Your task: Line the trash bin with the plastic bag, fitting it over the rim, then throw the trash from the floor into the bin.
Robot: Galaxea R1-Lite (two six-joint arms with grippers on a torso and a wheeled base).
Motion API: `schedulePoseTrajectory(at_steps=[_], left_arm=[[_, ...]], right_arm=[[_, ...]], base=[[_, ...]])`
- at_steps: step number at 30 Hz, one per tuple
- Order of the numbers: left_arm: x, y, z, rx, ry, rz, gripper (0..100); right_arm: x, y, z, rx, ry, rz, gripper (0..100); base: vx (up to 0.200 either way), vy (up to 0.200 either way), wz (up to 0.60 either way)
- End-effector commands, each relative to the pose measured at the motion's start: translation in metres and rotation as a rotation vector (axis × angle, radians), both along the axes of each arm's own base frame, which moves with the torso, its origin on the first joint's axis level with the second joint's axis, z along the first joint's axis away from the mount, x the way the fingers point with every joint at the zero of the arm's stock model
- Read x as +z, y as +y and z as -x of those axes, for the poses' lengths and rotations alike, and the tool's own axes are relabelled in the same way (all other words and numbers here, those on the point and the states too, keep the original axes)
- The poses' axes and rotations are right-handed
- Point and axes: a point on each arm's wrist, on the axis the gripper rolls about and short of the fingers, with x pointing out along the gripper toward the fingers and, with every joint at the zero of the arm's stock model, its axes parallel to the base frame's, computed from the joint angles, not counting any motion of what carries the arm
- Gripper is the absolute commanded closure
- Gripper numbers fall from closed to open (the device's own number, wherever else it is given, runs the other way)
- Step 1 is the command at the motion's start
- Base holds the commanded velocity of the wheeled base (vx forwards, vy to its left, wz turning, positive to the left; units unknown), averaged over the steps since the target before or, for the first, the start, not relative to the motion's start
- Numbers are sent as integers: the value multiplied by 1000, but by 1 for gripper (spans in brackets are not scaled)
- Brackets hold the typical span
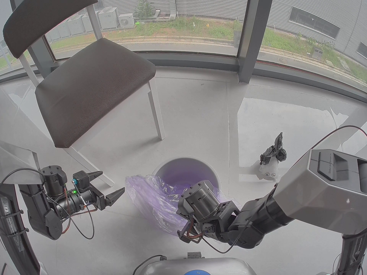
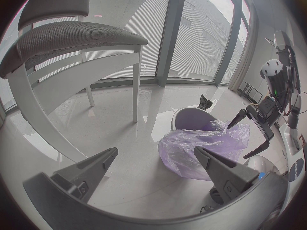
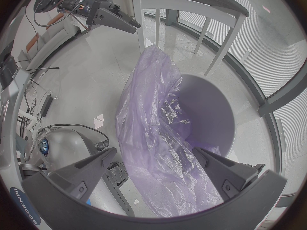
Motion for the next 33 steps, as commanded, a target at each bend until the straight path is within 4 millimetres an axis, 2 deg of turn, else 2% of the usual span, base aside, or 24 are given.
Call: schedulePoseTrajectory(at_steps=[1, 4, 5, 16, 25, 31, 32, 33], left_arm=[[0, 1, -1, 2, -13, 0, 0], [0, 0, -1, 2, -13, 0, 0], [0, 0, -1, 2, -13, 0, 0], [0, 0, -1, 0, -13, 0, 0], [0, 0, -1, 0, -14, 0, 0], [0, 0, -1, 0, -13, 0, 0], [0, 0, -1, -1, -11, 0, 0], [0, -1, -1, -3, -11, 0, 0]], right_arm=[[-2, 1, 0, 2, 3, 5, 0], [-3, 1, -1, 2, 3, 5, 0], [-4, 3, -2, -1, 3, 1, 100], [-3, 7, -5, -5, -10, -17, 100], [1, 2, -12, -19, -22, -23, 100], [20, -7, -44, -86, -85, -82, 100], [28, -11, -57, -110, -113, -101, 100], [30, -12, -60, -119, -122, -103, 100]], base=[[0, 0, 0], [0, 0, 0], [0, 0, 0], [0, 0, 0], [0, 0, 0], [0, 0, 0], [0, 0, 0], [0, 0, 0]])
